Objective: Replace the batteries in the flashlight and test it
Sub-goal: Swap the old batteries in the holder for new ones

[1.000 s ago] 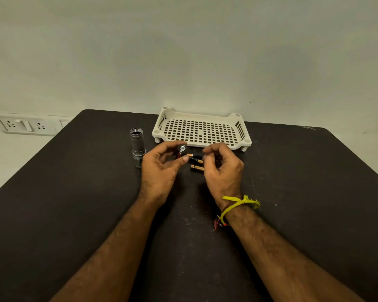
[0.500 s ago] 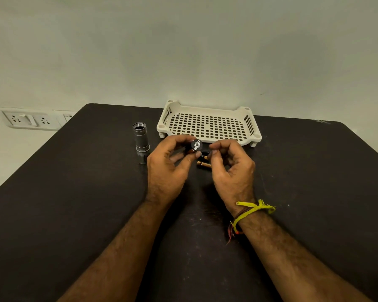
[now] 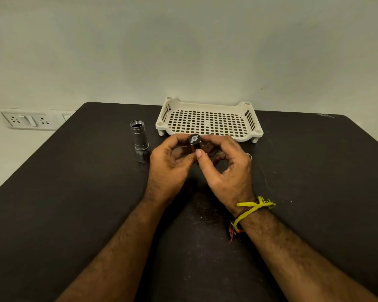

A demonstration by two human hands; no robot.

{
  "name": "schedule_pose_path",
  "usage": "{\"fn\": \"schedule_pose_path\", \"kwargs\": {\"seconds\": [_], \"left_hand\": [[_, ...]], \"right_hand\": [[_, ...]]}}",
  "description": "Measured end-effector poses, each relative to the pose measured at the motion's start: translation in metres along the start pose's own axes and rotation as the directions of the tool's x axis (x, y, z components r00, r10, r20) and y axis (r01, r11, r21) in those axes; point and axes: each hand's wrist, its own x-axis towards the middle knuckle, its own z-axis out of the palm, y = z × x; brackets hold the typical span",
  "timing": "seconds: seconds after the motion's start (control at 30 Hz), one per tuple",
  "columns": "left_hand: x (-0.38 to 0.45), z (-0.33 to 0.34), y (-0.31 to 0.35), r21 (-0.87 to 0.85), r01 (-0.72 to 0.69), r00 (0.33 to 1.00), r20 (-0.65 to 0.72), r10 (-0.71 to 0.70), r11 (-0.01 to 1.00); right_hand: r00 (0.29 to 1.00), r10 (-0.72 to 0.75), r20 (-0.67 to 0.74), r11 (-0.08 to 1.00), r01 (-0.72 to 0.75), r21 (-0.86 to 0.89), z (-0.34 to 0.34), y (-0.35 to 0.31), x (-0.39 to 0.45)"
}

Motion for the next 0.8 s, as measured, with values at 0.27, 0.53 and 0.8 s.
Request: {"fn": "schedule_pose_path", "kwargs": {"seconds": [0.27,0.53,0.8], "left_hand": [[-0.002,0.003,0.006,0.433,-0.281,0.947,-0.017,0.32,0.856],[-0.003,0.005,0.014,0.559,-0.38,0.894,0.016,0.448,0.737],[-0.003,0.003,0.007,0.52,-0.281,0.958,0.106,0.265,0.807]], "right_hand": [[0.996,-0.088,-0.026,0.995,0.087,-0.05,-0.001,-0.005,0.001],[0.991,-0.123,-0.054,0.991,0.119,-0.066,0.0,-0.009,0.0],[0.991,0.013,-0.133,0.998,-0.02,-0.052,0.005,0.001,0.0]]}}
